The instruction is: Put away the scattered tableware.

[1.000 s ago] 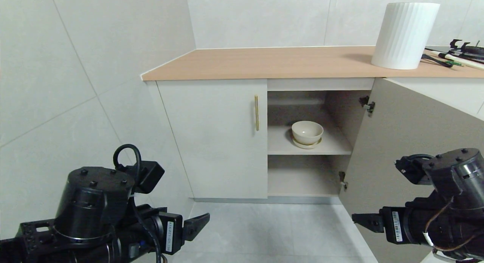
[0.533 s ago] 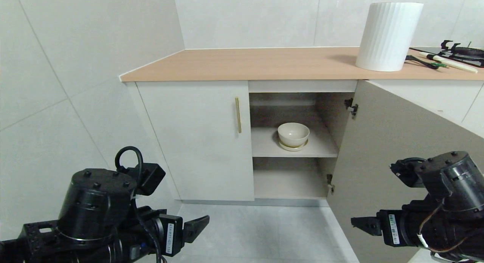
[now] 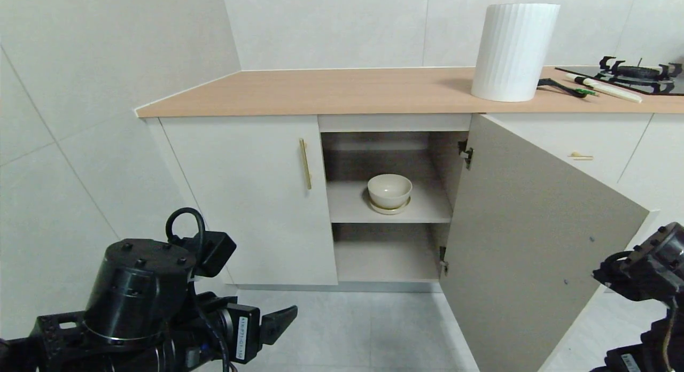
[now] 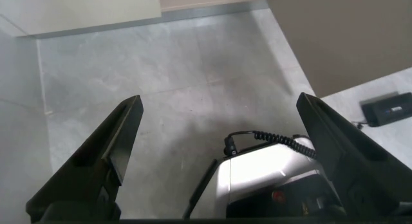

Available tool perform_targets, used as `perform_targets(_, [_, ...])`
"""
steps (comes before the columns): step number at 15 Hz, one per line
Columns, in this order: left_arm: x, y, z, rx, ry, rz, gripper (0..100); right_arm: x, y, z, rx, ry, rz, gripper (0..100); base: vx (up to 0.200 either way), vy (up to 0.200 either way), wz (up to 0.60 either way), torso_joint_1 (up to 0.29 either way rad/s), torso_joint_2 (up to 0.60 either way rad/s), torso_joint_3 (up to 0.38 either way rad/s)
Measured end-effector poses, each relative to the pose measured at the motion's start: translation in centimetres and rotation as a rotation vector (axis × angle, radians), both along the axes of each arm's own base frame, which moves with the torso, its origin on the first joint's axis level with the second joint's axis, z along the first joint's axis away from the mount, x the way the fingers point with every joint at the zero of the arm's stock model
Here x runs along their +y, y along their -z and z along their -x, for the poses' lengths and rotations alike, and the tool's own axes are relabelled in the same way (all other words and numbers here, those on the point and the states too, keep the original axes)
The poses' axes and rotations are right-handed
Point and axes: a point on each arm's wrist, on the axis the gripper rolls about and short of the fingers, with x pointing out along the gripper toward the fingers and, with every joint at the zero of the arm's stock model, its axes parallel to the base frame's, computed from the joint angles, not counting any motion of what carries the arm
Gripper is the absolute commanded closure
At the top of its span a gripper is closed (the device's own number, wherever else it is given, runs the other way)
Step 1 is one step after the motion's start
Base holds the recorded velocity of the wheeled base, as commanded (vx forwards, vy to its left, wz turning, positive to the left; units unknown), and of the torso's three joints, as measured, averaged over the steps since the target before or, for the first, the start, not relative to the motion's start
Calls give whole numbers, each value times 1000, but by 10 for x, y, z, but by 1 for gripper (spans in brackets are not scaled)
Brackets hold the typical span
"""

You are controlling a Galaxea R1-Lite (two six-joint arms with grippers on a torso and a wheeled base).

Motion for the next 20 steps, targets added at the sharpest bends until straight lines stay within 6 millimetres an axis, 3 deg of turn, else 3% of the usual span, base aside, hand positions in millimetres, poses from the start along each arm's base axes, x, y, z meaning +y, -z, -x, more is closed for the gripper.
perform_targets(4, [0,0,0,0,2,1,0,-23,-28,-2,-63,124,31,0,0,0,0,0,0,0])
perform_targets(10, [-1,1,-1,3,2,-1,0,-82,-42,-35,-218,364,96,0,0,0,0,0,0,0])
perform_targets(15, [-1,1,-1,3,2,-1,0,-110,-35,-76,-351,487,38,0,0,0,0,0,0,0])
perform_targets(20, [-1,0,-2,1,1,2,0,-114,-11,-102,-413,485,-30,0,0,0,0,0,0,0])
